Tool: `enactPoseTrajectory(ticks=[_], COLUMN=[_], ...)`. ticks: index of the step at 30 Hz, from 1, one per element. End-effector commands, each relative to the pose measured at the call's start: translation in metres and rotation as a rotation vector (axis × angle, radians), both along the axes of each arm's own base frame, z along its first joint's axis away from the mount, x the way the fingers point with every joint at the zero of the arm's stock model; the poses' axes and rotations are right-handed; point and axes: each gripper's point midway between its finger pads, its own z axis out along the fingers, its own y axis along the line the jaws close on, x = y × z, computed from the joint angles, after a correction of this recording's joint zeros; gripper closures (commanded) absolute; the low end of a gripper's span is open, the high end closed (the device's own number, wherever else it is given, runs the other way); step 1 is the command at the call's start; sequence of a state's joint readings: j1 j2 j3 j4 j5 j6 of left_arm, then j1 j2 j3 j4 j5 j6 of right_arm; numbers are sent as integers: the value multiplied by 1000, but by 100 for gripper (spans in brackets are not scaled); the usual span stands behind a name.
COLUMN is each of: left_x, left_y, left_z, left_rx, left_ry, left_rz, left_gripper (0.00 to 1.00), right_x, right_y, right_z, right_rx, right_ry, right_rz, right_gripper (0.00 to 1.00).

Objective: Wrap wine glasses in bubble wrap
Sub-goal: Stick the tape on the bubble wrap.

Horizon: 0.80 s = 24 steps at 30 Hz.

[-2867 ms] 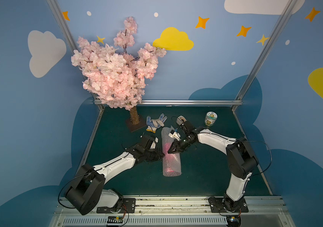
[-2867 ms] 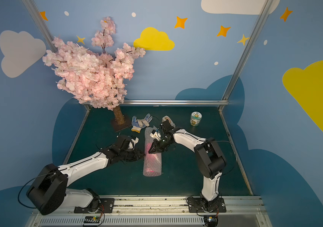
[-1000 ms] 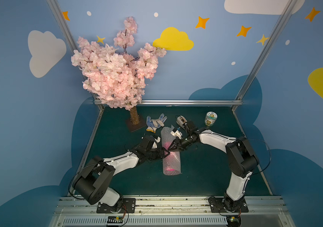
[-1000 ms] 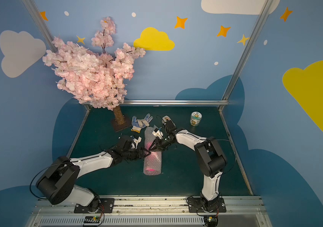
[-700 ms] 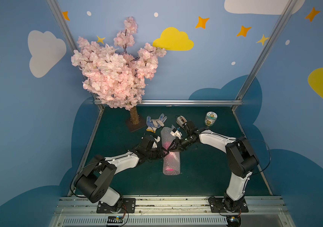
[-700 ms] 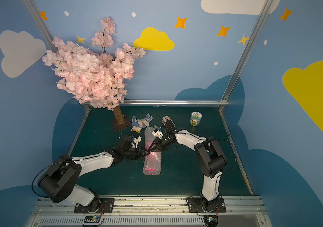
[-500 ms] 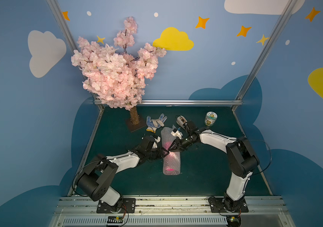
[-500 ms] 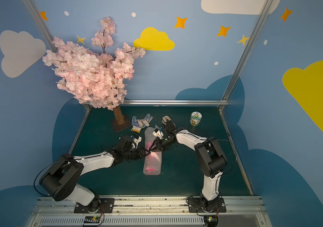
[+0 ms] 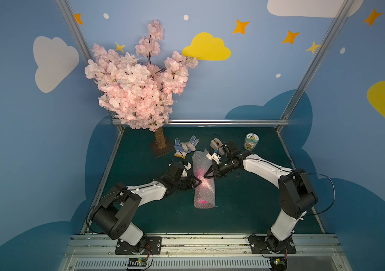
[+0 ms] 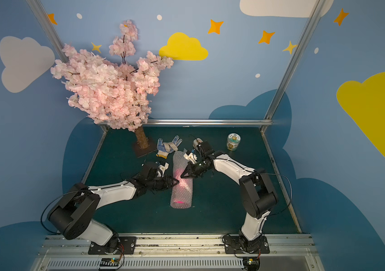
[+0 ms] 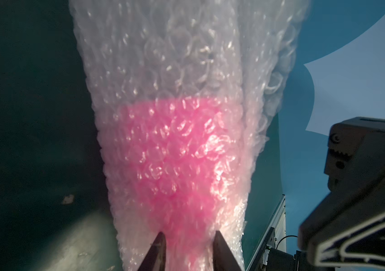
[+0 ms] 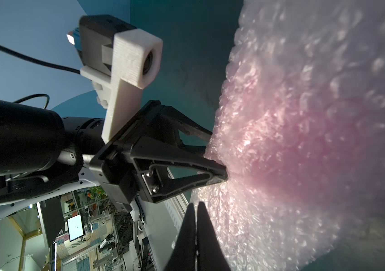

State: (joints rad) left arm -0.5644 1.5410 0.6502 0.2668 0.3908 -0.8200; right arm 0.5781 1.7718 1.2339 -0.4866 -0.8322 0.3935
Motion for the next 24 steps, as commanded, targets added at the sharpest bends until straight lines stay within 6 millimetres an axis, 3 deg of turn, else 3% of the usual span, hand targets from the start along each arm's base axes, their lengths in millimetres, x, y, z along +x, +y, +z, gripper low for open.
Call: enactPoseTrajectory(ticks=[1,9,19,24], left_x=[-1,-2,-8,-9], left_y=[1,1,11,7], left_z=[-2,3,20,8], left_rx=[1,1,43,34], left_ry=[15,7,-21,3], left_rz=[1,-3,-2,-20], left_gripper=[67,68,67,70], right_x=[-5,-5,-1,0], right_y=[7,7,5,4], right_z=[-18,-46,-36,-34], right_rx=[-6,-47,-27,-16], right_ry=[34,68,57,56], right_rz=[19,11,2,-1], right_gripper=[96,98,98,95])
